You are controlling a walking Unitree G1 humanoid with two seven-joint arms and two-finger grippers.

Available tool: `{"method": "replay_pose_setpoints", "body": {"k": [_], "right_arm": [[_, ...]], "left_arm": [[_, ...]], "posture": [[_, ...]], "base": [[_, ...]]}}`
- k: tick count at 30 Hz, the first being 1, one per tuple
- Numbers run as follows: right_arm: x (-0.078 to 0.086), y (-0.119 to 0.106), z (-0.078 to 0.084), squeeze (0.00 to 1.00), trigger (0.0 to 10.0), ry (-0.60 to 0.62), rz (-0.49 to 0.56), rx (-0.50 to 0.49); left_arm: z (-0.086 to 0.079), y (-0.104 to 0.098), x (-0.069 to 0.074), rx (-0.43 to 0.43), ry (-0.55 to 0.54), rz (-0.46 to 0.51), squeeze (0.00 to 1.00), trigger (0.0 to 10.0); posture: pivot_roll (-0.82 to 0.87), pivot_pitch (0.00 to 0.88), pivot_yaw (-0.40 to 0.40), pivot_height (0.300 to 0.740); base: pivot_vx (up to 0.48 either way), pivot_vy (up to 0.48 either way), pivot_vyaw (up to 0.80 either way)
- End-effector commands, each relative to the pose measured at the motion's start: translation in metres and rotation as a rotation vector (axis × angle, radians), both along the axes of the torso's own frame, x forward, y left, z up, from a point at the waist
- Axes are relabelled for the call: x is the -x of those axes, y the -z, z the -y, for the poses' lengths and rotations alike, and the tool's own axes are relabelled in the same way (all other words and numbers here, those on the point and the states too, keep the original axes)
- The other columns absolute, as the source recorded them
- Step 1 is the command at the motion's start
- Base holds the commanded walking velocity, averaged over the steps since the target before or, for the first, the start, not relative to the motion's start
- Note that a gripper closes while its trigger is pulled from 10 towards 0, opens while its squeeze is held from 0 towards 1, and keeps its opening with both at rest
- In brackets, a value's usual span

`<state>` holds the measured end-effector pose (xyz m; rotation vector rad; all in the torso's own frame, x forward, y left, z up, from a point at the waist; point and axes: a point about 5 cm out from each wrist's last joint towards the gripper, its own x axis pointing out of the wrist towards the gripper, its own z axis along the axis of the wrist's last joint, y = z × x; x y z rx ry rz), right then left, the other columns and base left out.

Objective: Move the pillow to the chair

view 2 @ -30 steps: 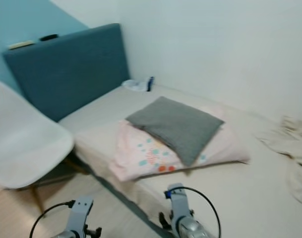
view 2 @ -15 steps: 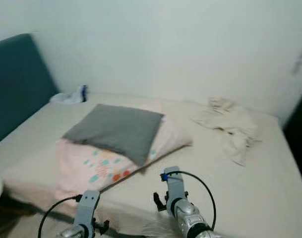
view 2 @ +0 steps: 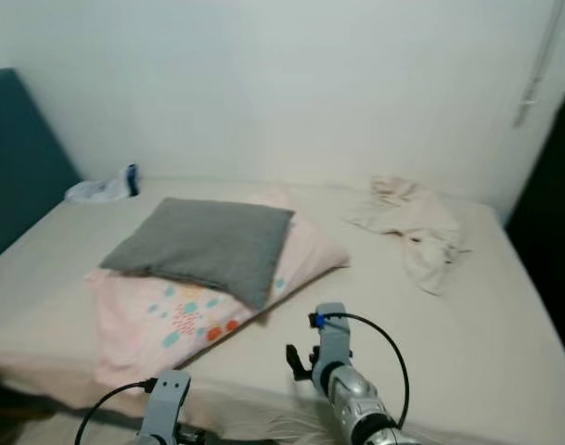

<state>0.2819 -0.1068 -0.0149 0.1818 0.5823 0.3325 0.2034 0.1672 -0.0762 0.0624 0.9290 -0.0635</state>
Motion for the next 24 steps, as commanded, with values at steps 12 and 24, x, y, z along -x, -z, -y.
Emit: {"method": "replay_pose_setpoints", "body": {"k": [12,24], "right_arm": [[0.032,0.030,0.007,0.00,10.0,-0.236,-0.111,0.301],[0.057,0.046,-0.001,0.00,10.0,-0.475,-0.154,0.448]], "left_arm": [[-0.012,0.004,0.008,-0.059,-0.044,-0.033,0.00,10.0],[-0.006,0.010,0.020,-0.003,-0.101,-0.055,0.00,10.0]], "posture": [[-0.10,0.000,0.052,0.740],[0.02,0.000,-0.092,0.740]], "base": [[0.000,0.000,0.39],[0.000,0.000,0.00]]}}
